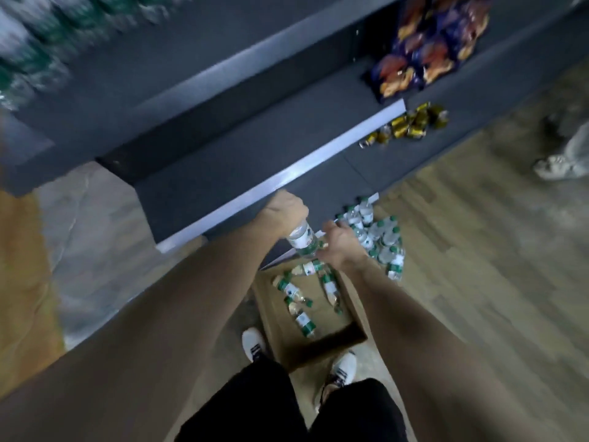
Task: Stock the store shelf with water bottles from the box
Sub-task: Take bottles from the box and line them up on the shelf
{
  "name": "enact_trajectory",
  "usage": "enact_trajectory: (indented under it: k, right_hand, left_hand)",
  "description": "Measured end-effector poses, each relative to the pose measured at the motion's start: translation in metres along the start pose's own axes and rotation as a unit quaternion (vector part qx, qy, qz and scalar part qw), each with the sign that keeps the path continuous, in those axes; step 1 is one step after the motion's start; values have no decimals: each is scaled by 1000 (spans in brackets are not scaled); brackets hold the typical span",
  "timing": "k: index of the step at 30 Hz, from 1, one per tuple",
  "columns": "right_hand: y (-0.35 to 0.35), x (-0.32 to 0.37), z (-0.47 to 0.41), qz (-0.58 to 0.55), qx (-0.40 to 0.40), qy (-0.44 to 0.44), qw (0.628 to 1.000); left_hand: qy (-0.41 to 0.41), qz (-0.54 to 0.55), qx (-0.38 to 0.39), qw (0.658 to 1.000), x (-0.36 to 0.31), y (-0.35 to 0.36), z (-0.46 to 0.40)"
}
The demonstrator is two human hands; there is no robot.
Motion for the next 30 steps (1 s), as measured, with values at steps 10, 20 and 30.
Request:
enact_trajectory:
  k: [10,20,30]
  right_hand:
    - [-99,128,30,8,-50,-122,991]
    - [-129,245,36,-75,-150,-144,975]
    - [-191,238,9,-45,-194,-142,970]
  left_hand:
    - [10,-87,-141,986,121,-112,131]
    - [31,-219,-222,950,190,-161,206]
    - [-201,3,-295,934,239,-186,214]
Point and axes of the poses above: each hand's wrist, its own z-axis away from the middle knuckle, its own y-axis out of the palm, x = y × z, the point moved 2 cm from there along -z, towards the middle knuckle, and after that the axes turned 2 degrees about -x, right-handed, at the moved point
